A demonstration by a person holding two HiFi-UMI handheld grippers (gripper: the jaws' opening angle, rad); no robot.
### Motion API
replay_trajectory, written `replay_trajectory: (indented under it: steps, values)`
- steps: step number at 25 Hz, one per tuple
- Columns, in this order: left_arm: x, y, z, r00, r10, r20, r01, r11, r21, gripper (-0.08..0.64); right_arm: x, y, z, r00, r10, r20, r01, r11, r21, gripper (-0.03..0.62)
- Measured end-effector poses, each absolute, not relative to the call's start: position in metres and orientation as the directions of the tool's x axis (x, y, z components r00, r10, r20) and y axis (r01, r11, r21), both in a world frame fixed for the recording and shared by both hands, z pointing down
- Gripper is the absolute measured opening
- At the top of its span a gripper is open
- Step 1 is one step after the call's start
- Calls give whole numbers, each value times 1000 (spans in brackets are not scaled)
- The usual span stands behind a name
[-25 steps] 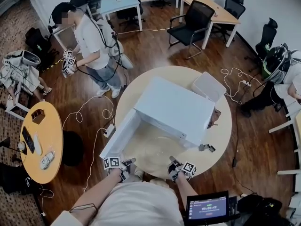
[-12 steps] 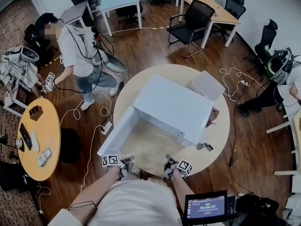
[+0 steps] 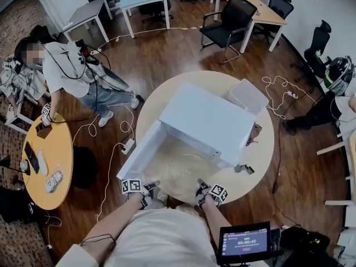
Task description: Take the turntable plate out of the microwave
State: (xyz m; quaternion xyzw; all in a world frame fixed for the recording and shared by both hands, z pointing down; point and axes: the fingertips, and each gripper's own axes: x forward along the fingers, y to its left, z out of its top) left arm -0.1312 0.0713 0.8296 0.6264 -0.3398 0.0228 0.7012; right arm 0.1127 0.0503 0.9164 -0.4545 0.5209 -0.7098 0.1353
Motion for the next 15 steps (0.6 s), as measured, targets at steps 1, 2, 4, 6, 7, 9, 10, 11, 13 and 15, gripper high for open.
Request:
replay_trajectory:
  steps: [1, 2, 4, 6, 7, 9, 10, 11, 13, 15]
  values:
    - [-132, 71, 830, 767, -394, 506, -458, 216, 863, 92, 112, 50, 917, -548, -662, 512, -284, -428, -858, 29]
    - [-132, 72, 830, 767, -393, 507, -457, 218, 862, 92, 112, 51, 919, -545, -658, 520, -288, -436, -853, 32]
    - [-131, 76, 830, 768, -392, 507, -456, 221, 862, 92, 112, 55, 923, -541, -648, 536, -297, -450, -843, 40]
    - [-128, 77, 829, 771, -387, 505, -455, 218, 863, 92, 113, 56, 925, -539, -642, 546, -304, -456, -836, 45]
    - [-126, 77, 828, 774, -384, 503, -455, 215, 864, 92, 114, 55, 926, -537, -640, 549, -307, -458, -834, 46]
    - [-122, 77, 827, 777, -378, 503, -457, 210, 864, 92, 115, 54, 928, -534, -636, 558, -311, -466, -828, 51]
    - [-121, 78, 828, 778, -375, 504, -459, 210, 864, 92, 116, 54, 930, -531, -632, 564, -311, -473, -824, 54]
    - [-120, 78, 828, 778, -372, 506, -460, 210, 862, 92, 116, 54, 932, -529, -628, 571, -311, -483, -819, 58]
    - [-117, 81, 827, 779, -366, 509, -464, 209, 861, 92, 116, 56, 936, -523, -619, 586, -313, -500, -808, 67]
    - [-115, 82, 826, 782, -361, 508, -465, 204, 862, 92, 117, 57, 939, -515, -614, 598, -322, -507, -799, 72]
